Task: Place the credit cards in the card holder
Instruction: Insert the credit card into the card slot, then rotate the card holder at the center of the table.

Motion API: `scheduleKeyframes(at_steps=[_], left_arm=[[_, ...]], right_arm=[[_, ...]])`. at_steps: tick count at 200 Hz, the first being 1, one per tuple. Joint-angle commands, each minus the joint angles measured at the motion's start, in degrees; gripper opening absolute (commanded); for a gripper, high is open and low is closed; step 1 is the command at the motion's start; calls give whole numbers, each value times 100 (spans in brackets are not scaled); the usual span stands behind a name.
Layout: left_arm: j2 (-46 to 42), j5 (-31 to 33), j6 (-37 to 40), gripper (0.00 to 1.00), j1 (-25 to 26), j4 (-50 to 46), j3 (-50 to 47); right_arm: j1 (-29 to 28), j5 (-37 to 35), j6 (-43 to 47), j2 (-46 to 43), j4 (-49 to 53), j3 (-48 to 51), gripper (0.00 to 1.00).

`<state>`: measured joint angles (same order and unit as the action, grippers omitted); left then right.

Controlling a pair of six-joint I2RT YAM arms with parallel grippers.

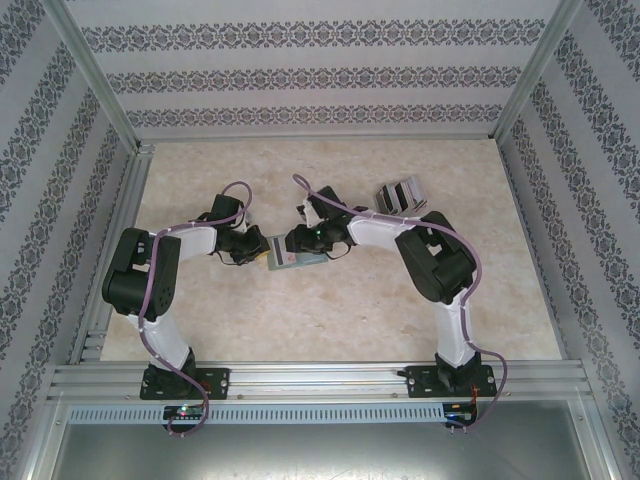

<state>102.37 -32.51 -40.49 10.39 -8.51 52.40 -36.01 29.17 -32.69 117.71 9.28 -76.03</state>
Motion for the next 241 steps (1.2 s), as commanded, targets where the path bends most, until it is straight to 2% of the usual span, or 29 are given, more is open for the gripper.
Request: scheduleKeyframes(at_steps=[1, 47, 97, 148, 198, 241], left_arm=[[-6, 147, 108, 10, 6, -265, 51], [-142, 185, 208, 10, 7, -549, 299], [-48, 558, 602, 18, 2, -1162, 1148], [657, 93, 500, 19, 2, -909, 1702], [803, -119, 559, 19, 5, -924, 1500], [411, -131, 560, 17, 5, -990, 926]], right_arm=[[133, -135, 285, -365, 469, -67, 44], [242, -188, 454, -643, 607, 199, 37], [125, 6, 559, -879, 628, 764, 30], [43, 32, 368, -909, 379, 1213, 29], [306, -205, 271, -630, 229, 938, 30], [574, -247, 361, -251, 319, 342, 29]])
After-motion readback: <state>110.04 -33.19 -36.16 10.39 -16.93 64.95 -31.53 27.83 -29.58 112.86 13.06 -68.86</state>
